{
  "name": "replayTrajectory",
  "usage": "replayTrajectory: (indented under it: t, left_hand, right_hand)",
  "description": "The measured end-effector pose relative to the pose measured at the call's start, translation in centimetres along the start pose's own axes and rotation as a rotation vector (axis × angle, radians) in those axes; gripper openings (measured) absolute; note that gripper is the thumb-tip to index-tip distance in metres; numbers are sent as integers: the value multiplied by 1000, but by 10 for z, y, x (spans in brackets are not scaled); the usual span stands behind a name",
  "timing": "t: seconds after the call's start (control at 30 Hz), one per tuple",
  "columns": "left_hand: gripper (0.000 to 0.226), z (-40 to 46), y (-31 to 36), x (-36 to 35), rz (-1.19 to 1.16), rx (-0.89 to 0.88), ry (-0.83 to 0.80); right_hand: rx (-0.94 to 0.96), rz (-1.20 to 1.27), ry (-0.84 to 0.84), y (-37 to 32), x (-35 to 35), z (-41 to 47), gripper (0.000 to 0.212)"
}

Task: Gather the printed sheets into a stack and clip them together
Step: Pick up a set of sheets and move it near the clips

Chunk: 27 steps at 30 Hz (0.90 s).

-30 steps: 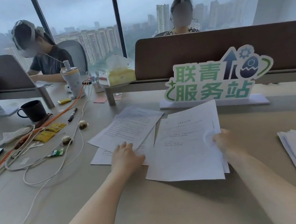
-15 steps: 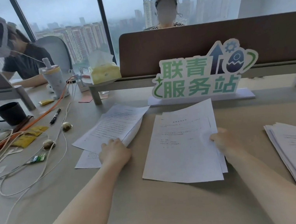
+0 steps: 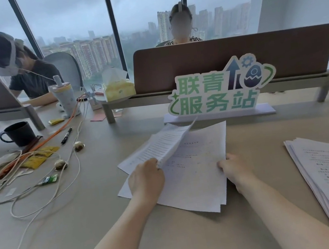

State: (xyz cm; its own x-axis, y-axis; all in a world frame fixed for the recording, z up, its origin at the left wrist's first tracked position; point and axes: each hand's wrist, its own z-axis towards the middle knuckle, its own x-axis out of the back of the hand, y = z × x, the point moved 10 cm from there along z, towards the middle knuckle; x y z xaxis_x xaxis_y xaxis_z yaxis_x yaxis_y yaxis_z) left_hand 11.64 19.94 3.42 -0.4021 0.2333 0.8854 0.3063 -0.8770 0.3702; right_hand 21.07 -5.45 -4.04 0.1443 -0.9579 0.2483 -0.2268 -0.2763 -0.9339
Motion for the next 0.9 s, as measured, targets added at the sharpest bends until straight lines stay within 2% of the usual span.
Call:
replayTrajectory:
  t: [0.1,0.23,0.33,0.4,0.5,0.63,0.73,0.9]
  left_hand:
    - [14,-19,27,-3,-7,-81,-27]
    - [16,-43,47,-15,-66,-101,-111]
    - [16,-59,57,-27,-93,-105,-177]
    - [27,-69,64,-32,-128,-104,-195]
    - [52,-82,70,-35,-184,-127,-171]
    - [61,-87,67,-38,-200,-115,-192]
    - [57,-88,66,-36,-194,-115,-196]
    - [39,-75,45,-31,-273,-27,-183]
  right_hand:
    - [11,35,7,1,-7,-9,29]
    - [-12,46,14,8,-10,-20,26]
    - [-21,72,18,12,-12,-23,41]
    - [-76,134,-16,20,-16,-23,54]
    - [-114,192,-106,22,-23,-23,57]
    - [-71,40,-97,9,-23,-33,26]
    - [-81,-103,-60,7,-21,-38,21]
    - [-27,-129,-11,9,-15,-35,18]
